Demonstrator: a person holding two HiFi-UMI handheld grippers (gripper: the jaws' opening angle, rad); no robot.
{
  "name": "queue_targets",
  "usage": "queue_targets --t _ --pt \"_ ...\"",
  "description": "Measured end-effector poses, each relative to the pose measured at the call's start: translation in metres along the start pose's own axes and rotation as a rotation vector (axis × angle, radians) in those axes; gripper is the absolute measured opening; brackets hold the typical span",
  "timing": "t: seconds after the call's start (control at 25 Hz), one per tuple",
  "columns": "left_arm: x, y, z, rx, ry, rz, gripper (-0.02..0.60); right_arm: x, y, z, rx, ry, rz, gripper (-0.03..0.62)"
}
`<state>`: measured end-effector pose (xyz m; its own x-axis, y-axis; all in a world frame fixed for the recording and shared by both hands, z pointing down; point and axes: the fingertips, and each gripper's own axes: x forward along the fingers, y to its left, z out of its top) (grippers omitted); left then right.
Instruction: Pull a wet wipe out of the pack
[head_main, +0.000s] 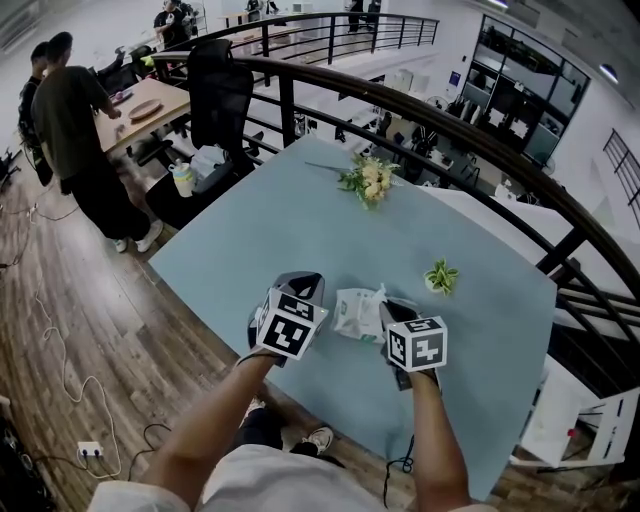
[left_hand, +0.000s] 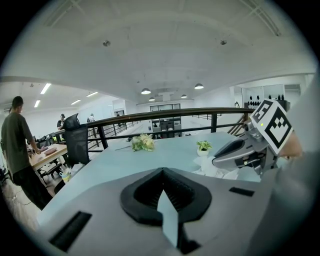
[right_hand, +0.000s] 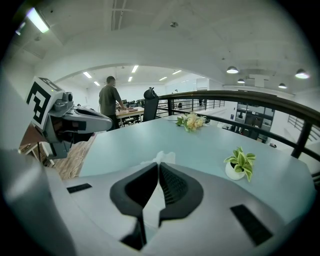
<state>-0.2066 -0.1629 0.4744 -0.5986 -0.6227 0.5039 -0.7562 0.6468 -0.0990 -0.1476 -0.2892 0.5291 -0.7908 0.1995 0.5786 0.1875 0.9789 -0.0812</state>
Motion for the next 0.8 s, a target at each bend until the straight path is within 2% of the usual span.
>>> queue_targets --t 0.4,0.8 --pt "0.002 -0.004 0.013 0.031 -0.016 -0.022 -0.006 -0.010 -0.006 0.011 0.023 -0.033 -0.027 0.017" --pt "0.013 -0.007 0.028 0.061 -0.040 -0.099 -0.006 -0.016 -0.009 0.018 0.055 -0.049 -0.091 0.015"
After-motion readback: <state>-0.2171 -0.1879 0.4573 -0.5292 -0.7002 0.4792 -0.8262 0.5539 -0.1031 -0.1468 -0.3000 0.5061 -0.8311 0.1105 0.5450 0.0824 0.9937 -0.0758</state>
